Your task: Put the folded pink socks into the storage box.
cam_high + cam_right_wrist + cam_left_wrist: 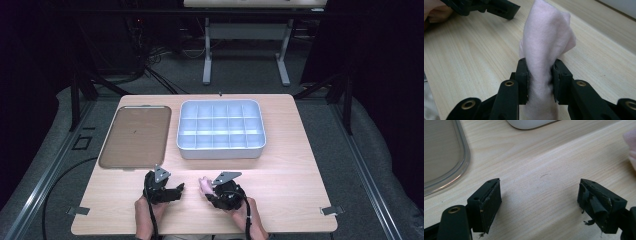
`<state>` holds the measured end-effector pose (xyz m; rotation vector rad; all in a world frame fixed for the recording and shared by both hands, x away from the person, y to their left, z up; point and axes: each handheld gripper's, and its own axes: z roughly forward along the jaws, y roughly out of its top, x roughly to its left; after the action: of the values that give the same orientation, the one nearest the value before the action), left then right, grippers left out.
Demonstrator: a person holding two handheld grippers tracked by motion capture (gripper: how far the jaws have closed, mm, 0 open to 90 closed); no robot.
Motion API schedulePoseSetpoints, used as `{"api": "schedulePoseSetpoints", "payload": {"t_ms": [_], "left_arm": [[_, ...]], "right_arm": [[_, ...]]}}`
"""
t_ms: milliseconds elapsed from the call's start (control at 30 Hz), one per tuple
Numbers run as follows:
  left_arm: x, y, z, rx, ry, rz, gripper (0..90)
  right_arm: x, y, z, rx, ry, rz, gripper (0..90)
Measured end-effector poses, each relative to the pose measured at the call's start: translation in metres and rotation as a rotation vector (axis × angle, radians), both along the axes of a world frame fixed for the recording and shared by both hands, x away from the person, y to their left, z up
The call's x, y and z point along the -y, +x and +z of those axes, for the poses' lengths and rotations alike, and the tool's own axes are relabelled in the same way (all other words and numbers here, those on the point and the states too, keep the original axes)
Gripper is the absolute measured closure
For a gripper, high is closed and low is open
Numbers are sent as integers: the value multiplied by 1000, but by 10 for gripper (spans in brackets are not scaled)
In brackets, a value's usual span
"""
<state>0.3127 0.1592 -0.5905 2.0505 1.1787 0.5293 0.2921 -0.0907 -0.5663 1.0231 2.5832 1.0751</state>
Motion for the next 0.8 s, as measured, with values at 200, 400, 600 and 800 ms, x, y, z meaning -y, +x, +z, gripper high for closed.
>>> {"api": "schedulePoseSetpoints", "payload": {"t_ms": [200, 400, 600, 800], "left_arm": [[0, 0, 0, 0, 0, 0, 189], [0, 0, 0, 0, 0, 0, 189], [0, 0, 0, 0, 0, 0, 189], [0, 0, 0, 0, -1, 0, 189]], "right_arm": [[5, 1, 7, 22, 3, -15, 700], [15, 4, 13, 35, 4, -35, 700], [22, 8, 18, 51, 2, -64, 699], [29, 10, 21, 54, -15, -82, 699]]}}
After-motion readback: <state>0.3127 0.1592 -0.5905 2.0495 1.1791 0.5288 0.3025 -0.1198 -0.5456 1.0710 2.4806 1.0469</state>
